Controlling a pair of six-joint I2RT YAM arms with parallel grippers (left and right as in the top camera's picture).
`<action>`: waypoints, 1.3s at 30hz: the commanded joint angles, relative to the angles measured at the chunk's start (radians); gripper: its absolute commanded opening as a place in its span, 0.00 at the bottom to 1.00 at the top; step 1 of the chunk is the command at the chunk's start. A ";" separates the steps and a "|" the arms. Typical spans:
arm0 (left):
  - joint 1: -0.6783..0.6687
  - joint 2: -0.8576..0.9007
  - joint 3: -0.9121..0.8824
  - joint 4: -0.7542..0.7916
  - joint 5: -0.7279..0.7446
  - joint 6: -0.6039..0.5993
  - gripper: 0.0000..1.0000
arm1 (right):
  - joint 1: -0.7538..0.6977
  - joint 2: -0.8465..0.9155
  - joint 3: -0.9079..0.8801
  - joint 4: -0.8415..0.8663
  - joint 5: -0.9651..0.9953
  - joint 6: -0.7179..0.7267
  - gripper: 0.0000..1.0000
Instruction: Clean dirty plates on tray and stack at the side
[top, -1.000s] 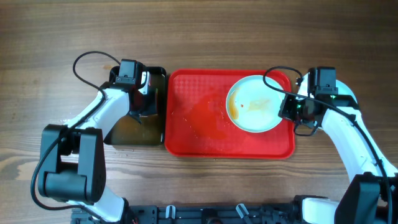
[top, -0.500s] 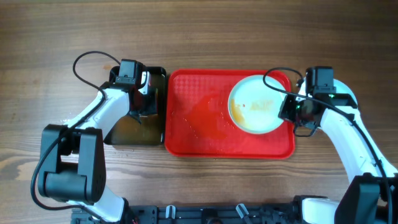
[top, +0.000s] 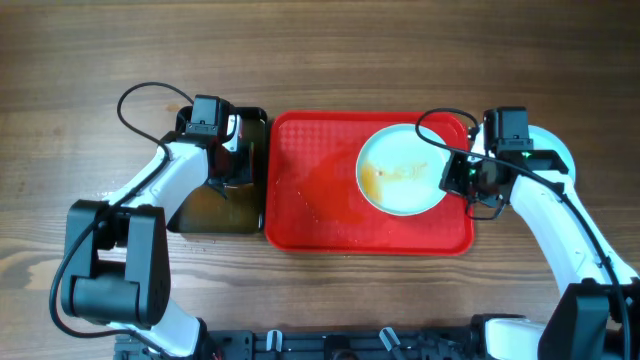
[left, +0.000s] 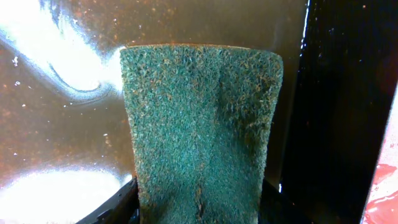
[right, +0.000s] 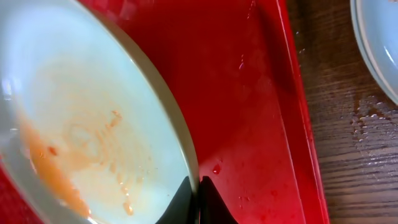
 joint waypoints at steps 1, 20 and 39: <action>0.002 0.012 -0.010 0.002 0.008 0.015 0.48 | 0.004 -0.011 0.005 0.007 0.018 -0.010 0.04; 0.002 0.012 -0.010 -0.002 0.008 0.015 0.48 | 0.006 -0.009 0.005 0.042 0.029 -0.086 0.04; 0.002 0.012 -0.010 -0.002 0.009 0.015 0.48 | 0.435 -0.136 0.124 0.173 0.911 -0.352 0.04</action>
